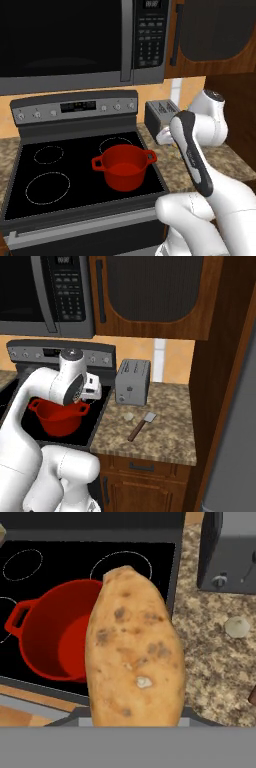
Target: Put the potato and garlic in the pot. Retrieve the spatula and lightly stir the vegetables in the pot.
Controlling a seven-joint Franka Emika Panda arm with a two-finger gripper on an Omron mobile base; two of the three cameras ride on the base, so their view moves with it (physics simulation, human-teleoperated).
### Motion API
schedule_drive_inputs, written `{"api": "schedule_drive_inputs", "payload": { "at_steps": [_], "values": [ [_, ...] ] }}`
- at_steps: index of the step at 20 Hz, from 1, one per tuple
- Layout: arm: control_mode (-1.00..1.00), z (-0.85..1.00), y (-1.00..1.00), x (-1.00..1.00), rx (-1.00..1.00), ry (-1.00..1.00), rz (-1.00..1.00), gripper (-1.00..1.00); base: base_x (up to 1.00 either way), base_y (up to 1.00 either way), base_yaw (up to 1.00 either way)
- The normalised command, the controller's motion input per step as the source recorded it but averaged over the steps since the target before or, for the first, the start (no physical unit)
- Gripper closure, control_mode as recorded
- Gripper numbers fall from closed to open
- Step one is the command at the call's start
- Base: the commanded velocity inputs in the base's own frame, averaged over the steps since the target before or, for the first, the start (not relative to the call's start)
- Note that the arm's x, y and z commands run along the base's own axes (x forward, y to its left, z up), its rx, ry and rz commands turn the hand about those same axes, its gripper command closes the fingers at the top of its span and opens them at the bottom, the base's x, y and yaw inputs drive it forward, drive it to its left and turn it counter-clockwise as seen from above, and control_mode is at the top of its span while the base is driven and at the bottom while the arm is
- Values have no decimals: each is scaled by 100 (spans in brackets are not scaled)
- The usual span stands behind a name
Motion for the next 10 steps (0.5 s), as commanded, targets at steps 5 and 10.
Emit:
{"api": "schedule_drive_inputs", "payload": {
  "at_steps": [5,10],
  "values": [
    [-100,14,94,4,-18,19,3,100,0,0,0],
    [-100,-37,57,18,-10,11,0,100,0,0,0]
  ]
}}
